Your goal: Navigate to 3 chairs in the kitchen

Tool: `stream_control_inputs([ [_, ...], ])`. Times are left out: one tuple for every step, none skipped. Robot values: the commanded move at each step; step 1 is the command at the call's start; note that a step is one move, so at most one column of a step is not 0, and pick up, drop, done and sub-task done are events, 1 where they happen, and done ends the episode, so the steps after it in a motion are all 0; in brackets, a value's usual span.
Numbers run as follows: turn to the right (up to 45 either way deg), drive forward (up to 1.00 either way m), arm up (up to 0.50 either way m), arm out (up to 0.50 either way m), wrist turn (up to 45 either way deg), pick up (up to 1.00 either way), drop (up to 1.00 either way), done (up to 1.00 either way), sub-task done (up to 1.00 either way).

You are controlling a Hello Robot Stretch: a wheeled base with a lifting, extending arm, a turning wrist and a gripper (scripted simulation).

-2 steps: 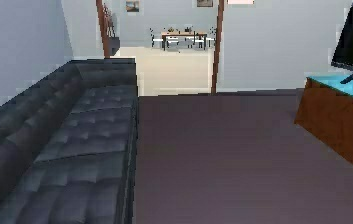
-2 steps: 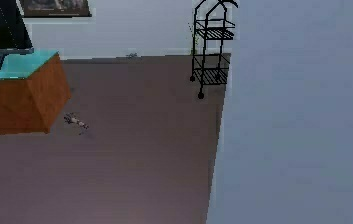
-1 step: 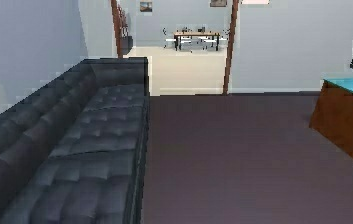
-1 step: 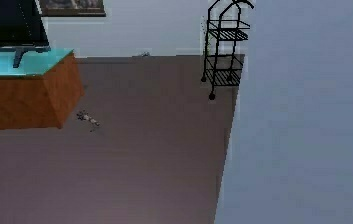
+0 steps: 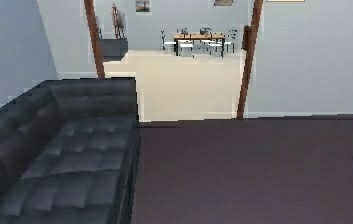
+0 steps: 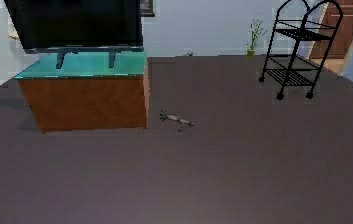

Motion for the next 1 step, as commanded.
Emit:
stream_control_inputs([
  [0.0,1.0,0.0,0.0,0.0,0.0,0.0,0.0,0.0],
])
